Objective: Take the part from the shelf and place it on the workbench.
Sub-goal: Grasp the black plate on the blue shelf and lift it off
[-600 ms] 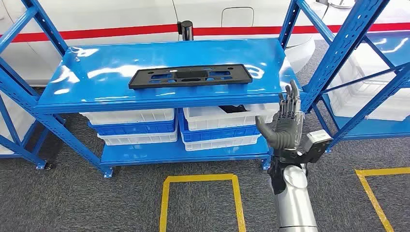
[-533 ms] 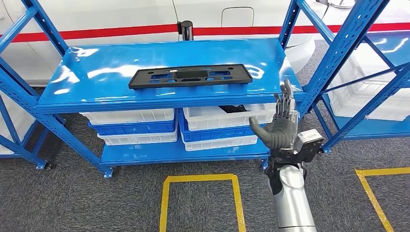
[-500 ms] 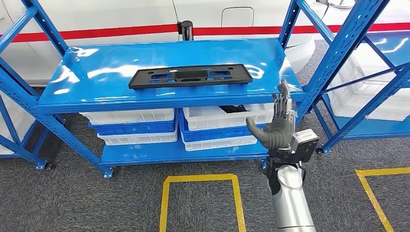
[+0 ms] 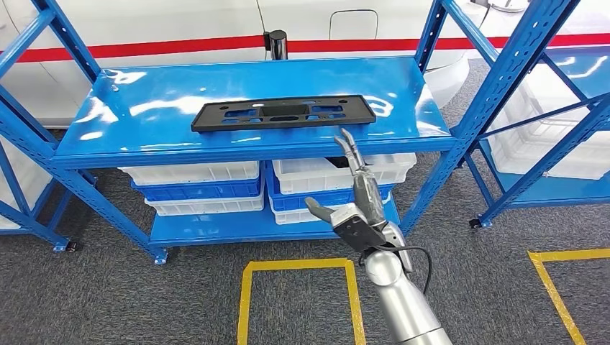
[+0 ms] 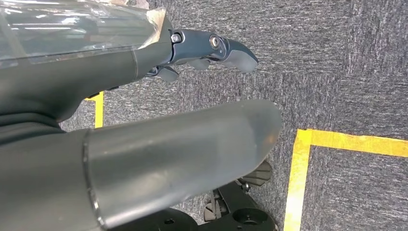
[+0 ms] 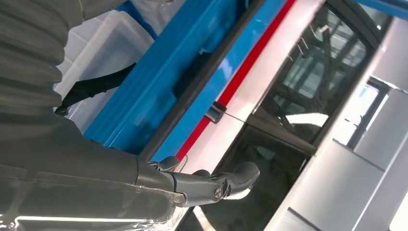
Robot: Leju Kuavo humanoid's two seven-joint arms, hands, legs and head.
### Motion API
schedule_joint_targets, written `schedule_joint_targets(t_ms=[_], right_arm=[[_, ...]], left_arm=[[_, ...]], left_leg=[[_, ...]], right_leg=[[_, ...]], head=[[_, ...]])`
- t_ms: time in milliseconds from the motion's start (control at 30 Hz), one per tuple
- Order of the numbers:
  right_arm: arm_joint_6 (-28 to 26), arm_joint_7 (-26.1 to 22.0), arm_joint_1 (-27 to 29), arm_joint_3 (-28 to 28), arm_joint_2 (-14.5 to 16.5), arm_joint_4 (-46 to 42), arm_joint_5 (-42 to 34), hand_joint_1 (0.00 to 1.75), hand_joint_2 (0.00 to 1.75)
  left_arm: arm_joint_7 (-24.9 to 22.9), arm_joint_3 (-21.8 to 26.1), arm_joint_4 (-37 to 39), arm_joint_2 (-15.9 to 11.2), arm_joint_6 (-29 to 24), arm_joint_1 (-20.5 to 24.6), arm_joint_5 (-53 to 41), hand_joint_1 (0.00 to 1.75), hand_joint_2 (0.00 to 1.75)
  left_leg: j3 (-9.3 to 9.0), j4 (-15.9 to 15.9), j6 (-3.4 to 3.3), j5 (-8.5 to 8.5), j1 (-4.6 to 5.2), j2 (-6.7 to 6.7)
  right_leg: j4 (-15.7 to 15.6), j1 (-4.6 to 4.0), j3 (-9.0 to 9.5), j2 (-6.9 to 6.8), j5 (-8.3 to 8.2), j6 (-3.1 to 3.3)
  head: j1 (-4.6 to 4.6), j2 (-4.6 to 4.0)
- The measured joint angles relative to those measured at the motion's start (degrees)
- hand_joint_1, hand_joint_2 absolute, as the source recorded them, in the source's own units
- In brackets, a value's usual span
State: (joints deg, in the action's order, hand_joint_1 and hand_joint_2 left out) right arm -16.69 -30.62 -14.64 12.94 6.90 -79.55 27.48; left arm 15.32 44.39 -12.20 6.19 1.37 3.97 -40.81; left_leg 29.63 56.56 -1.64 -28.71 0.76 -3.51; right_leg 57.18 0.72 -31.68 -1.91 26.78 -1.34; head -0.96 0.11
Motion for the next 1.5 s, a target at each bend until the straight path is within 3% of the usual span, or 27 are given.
schedule_joint_targets(t_ms=[1000, 1200, 1500], right_arm=[[-17.3, 12.4, -10.4, 29.9, 2.4, 28.3, 45.3, 0.0, 1.75], [-19.6, 14.6, -11.7, 32.6, 3.0, 31.7, 46.2, 0.0, 1.75], [-21.8, 16.5, -12.7, 32.2, 2.9, 31.7, 44.4, 0.0, 1.75]], left_arm=[[-0.6, -0.5, 0.2, 0.0, 2.9, 0.0, -6.3, 0.0, 0.0], [-0.7, -0.6, 0.3, 0.0, 3.4, 0.0, -6.7, 0.0, 0.0], [-0.7, -0.6, 0.4, 0.1, 2.5, 0.0, -7.4, 0.0, 0.0]], left_leg=[[0.0, 0.0, 0.01, 0.01, 0.0, -0.01], [0.0, 0.0, 0.01, 0.02, 0.0, -0.01], [-0.01, 0.0, 0.01, 0.02, 0.0, -0.01]], right_leg=[[0.0, 0.0, -0.02, 0.0, 0.0, 0.0], [0.0, 0.0, -0.03, 0.0, 0.0, 0.0], [0.0, 0.0, -0.03, 0.0, 0.0, 0.0]], head=[[0.0, 0.0], [0.0, 0.0], [0.0, 0.0]])
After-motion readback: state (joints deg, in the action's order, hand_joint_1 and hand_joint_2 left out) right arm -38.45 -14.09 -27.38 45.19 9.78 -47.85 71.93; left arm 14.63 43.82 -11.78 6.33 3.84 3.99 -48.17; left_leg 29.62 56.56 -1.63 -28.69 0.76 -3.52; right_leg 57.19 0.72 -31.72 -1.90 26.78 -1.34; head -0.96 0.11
